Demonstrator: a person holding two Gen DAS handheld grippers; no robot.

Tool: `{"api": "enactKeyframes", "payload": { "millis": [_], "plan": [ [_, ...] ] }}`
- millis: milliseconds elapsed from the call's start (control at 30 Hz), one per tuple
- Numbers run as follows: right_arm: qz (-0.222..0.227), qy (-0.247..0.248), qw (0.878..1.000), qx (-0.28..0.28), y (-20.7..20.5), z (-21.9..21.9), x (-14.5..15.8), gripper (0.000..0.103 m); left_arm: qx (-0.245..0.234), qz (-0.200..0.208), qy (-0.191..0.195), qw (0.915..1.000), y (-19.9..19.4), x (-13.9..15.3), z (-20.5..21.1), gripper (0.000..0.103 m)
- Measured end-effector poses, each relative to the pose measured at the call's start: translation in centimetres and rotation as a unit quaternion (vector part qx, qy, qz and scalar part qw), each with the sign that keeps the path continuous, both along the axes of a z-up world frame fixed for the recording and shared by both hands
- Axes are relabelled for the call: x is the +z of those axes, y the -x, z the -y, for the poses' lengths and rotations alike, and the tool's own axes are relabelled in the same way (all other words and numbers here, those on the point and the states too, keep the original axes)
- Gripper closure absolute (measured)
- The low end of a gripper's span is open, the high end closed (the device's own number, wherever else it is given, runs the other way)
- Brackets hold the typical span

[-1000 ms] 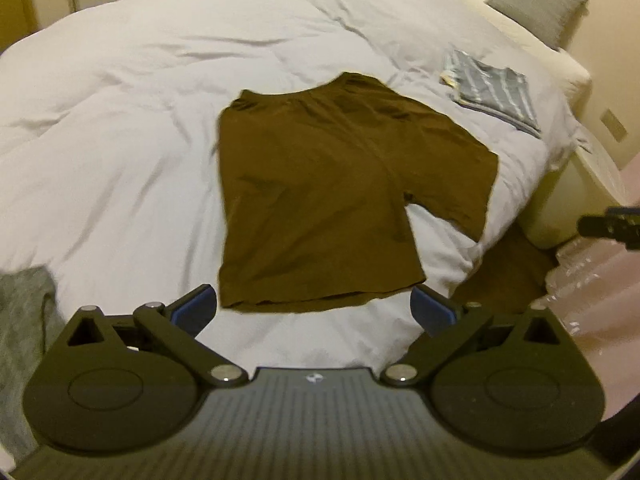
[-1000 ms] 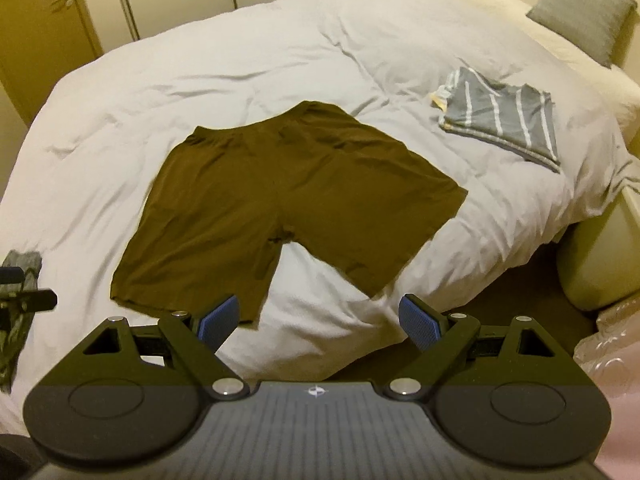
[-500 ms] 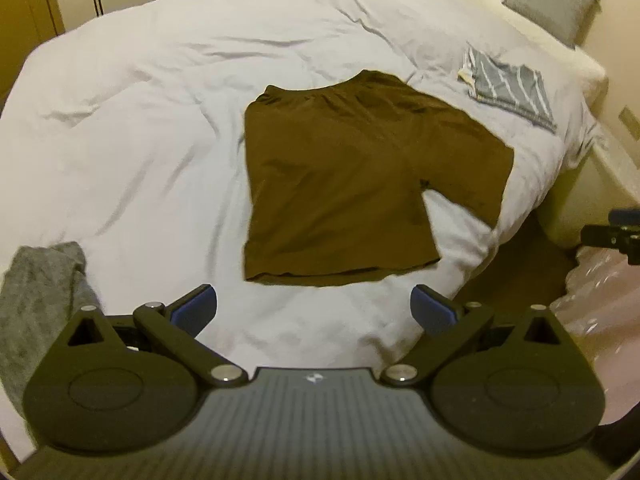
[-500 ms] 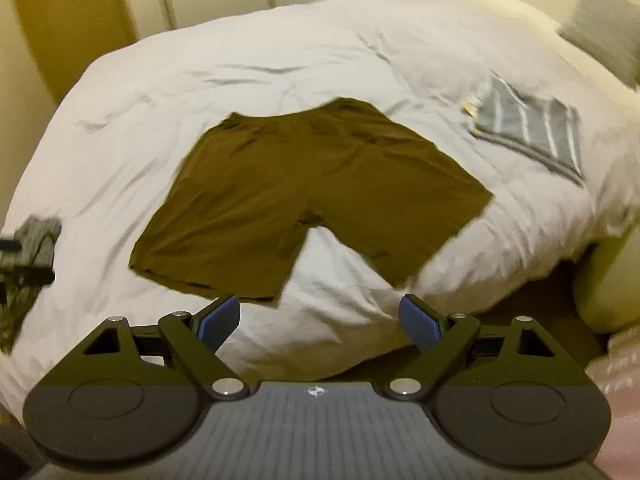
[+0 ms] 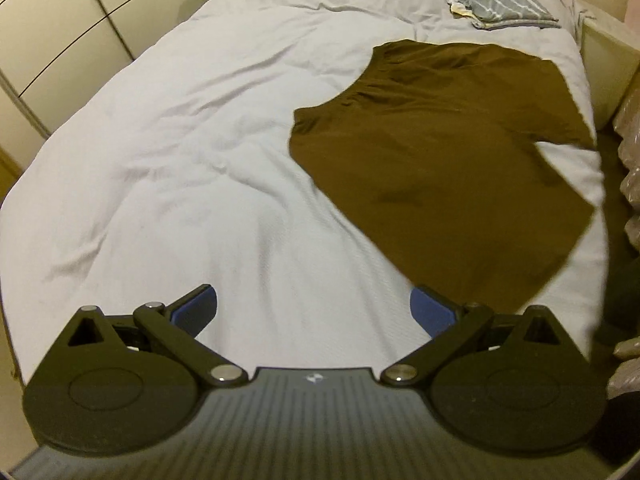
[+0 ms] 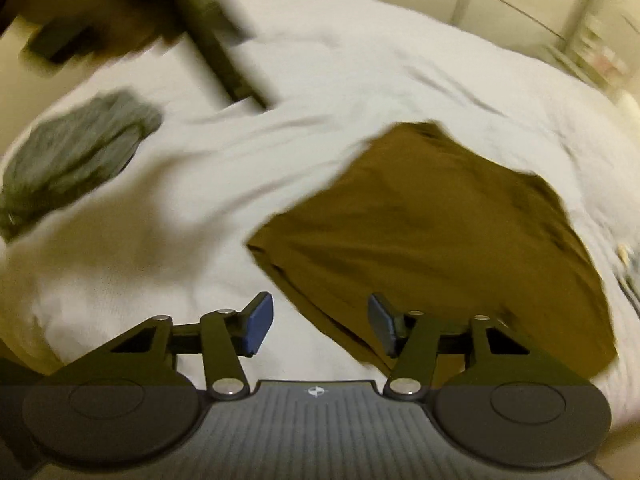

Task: Fold clothes
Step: 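Grasp the brown shorts hem with the right gripper while the left gripper grasps the waistband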

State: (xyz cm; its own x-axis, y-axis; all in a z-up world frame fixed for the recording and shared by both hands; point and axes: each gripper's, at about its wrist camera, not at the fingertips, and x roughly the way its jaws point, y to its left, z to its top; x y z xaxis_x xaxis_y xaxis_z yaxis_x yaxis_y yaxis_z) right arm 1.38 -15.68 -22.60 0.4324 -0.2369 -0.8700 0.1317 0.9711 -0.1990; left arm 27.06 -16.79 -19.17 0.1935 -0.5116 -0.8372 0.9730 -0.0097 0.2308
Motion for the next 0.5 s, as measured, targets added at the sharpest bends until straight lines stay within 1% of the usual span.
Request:
{"api": "enactKeyframes", "payload": {
  "millis": [133,167,233,333,367,433,500],
  "plan": [
    [-0.03,0.03,0.996,0.073,-5.5,-3.0,-4.0,0.05,-0.032,0.001,-0.008,0.9994,-3.2,-2.0,1.3,0.002],
    [-0.045,0.051,0.994,0.09,-6.3,-3.5,-5.2,0.05,-0.04,0.001,-0.01,0.9992,-3.9,-2.4,1.4,0.002],
    [-0.071,0.09,0.986,0.122,-7.8,-4.4,-7.6,0.046,-0.05,0.0,-0.01,0.9987,-4.8,-3.0,1.5,0.002],
    [-0.078,0.12,0.977,0.156,-8.7,-4.7,-9.5,0.046,-0.062,0.0,-0.014,0.998,-6.1,-3.9,1.5,0.002],
    [-0.073,0.128,0.976,0.161,-8.9,-4.6,-9.6,0.046,-0.067,0.002,-0.014,0.9977,-6.5,-4.2,1.4,0.002],
    [-0.069,0.135,0.976,0.154,-9.4,-4.1,-9.5,0.053,-0.085,0.009,-0.014,0.9962,-6.6,-4.6,1.5,0.002],
    [-0.076,0.124,0.981,0.128,-10.1,-3.2,-9.3,0.068,-0.114,0.024,-0.017,0.993,-6.7,-5.3,1.7,0.002]
  ]
}}
